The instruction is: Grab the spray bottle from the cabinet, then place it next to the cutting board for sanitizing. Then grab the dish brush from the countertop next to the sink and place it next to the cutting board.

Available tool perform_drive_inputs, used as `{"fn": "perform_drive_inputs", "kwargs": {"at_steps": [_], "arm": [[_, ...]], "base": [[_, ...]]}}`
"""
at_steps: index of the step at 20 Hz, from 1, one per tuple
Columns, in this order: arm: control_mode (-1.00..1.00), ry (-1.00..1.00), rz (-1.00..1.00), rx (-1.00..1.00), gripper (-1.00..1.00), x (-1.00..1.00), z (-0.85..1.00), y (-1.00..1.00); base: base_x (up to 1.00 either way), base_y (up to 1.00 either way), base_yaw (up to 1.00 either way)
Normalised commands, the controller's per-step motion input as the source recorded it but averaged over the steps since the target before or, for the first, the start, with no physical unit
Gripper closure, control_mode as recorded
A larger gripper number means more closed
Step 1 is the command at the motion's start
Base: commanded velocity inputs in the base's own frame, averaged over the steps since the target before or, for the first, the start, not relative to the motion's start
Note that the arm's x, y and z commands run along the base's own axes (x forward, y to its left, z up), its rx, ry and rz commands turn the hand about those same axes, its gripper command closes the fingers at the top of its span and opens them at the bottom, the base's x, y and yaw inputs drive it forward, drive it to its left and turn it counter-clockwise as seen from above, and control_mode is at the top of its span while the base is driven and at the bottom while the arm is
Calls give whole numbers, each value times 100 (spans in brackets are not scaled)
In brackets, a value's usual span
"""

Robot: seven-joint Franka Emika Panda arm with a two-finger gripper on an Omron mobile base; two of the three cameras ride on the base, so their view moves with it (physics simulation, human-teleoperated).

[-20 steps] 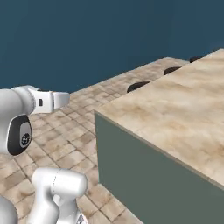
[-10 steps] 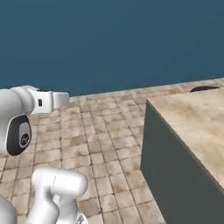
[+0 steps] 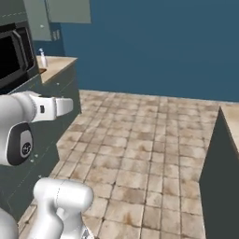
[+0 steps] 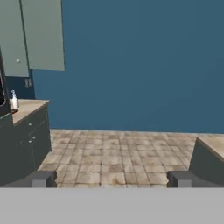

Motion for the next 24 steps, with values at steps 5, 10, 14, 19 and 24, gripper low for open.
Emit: {"fn": "perform_drive_inputs", "kwargs": {"at_steps": [5, 10, 14, 19, 24], "arm": [[100, 0, 0, 0, -100, 0, 0, 0], [100, 0, 0, 0, -100, 0, 0, 0], [100, 0, 0, 0, -100, 0, 0, 0], [100, 0, 0, 0, -100, 0, 0, 0], [100, 0, 0, 0, -100, 0, 0, 0]], "base": [[-100, -74, 32], [-100, 30, 4], [-100, 93, 0], [-100, 40, 0], [-100, -44, 1]]}}
